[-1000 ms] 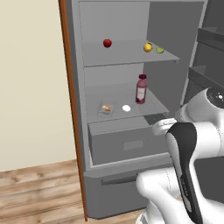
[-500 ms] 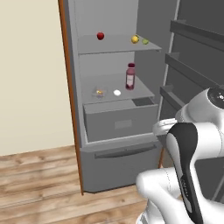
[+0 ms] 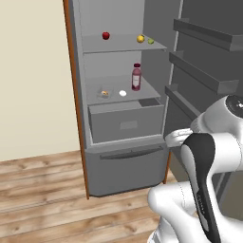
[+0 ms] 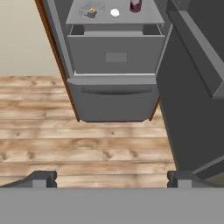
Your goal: Place the tupperware on the second highest shelf of the fridge. Make space for the tupperware among the existing items by rearranging them on the shelves if needed. Close the fridge door when finished.
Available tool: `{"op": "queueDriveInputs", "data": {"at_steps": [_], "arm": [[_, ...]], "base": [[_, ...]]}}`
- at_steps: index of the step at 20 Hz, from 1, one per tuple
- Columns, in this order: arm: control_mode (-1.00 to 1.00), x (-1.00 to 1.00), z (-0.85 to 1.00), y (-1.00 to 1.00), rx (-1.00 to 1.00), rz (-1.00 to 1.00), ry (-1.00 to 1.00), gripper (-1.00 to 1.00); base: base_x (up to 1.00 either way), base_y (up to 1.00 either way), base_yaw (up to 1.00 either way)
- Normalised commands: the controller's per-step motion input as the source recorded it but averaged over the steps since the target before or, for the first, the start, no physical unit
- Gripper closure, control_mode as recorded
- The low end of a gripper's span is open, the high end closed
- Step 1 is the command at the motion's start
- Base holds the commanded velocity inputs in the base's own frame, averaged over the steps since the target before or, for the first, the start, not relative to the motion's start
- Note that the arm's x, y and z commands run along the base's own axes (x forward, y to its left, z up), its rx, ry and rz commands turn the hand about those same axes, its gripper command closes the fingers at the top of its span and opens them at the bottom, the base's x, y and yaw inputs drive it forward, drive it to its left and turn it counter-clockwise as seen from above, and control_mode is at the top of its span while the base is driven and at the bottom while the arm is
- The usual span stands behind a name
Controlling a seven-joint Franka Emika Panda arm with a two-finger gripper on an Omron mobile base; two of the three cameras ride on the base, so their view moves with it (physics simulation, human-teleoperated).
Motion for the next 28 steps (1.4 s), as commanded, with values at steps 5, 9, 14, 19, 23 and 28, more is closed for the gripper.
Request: {"op": "queueDriveInputs", "data": {"at_steps": [5,9,14,19,23,28], "arm": [[1.0,0.0,0.0,0.0,0.0,0.0,0.0,-1.0],[-1.0,0.0,0.0,0.03,0.0,0.0,-0.01,-1.0],[-1.0,0.0,0.0,0.0,0.0,0.0,0.0,-1.0],[-1.0,-0.27,-0.02,-0.04,0.0,0.0,-0.01,-1.0],[-1.0,-0.47,0.0,-0.27,0.0,-0.08,-0.1,-1.0],[-1.0,-0.2,0.0,-0.38,0.01,-0.21,-0.08,-1.0]], "base": [[-0.04,0.12,0.0],[0.0,0.0,0.0],[0.0,0.0,0.0],[0.0,0.0,0.0],[0.0,0.0,0.0],[0.0,0.0,0.0]]}}
